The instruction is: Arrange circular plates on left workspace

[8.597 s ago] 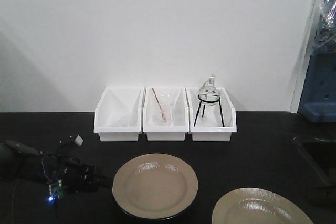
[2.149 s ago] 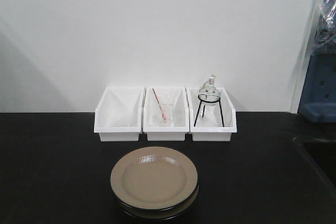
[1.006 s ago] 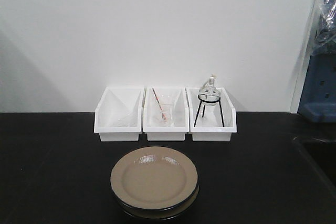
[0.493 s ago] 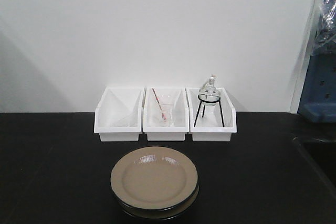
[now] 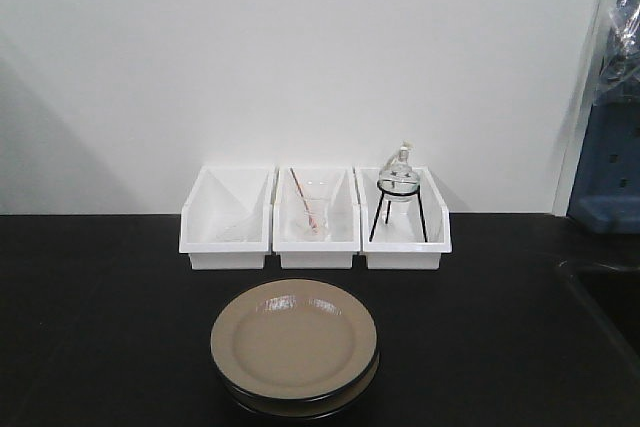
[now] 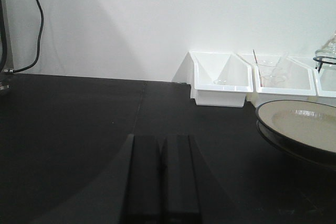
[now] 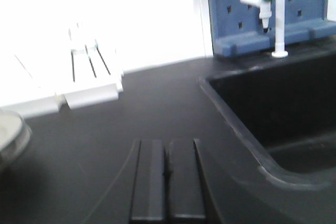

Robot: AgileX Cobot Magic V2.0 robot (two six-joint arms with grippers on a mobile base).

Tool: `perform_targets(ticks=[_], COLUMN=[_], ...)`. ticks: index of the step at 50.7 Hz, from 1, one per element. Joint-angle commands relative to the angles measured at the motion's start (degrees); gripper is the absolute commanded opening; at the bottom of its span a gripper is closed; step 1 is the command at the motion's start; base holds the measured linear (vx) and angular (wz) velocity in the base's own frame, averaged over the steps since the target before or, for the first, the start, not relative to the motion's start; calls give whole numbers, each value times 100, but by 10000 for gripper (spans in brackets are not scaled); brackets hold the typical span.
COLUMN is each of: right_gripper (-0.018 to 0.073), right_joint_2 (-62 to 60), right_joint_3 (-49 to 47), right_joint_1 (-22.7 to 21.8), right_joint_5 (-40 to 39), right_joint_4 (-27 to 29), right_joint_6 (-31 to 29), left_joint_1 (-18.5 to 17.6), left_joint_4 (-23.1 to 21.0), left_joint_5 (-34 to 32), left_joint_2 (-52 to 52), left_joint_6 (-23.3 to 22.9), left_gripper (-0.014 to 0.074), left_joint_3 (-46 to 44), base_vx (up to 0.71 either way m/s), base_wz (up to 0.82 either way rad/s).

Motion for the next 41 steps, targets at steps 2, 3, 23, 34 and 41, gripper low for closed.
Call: perform_targets(ticks=[2, 3, 23, 34, 41], right_gripper=[-4, -4, -4, -4, -4], right_joint_2=[-637, -784, -840, -840, -840], right_joint_3=[128, 128, 128, 128, 128], right_joint_1=[-5, -5, -12, -12, -12], right_joint_5=[-287, -172, -56, -50, -50], right_joint_4=[311, 338, 731, 728, 728], right_joint_6=[-238, -287, -361, -361, -361], left_joint_1=[-25, -25, -25, -25, -25], left_joint_4=[11, 11, 13, 13, 13], left_joint_5=[-498, -498, -493, -493, -493], left_joint_2=[-90, -90, -82, -82, -82], left_joint_6=[-43, -43, -43, -43, -43], left_gripper=[0, 0, 0, 0, 0], left_joint_3=[116, 116, 110, 110, 110], base_vx=[0, 0, 0, 0, 0], base_wz=[0, 0, 0, 0, 0])
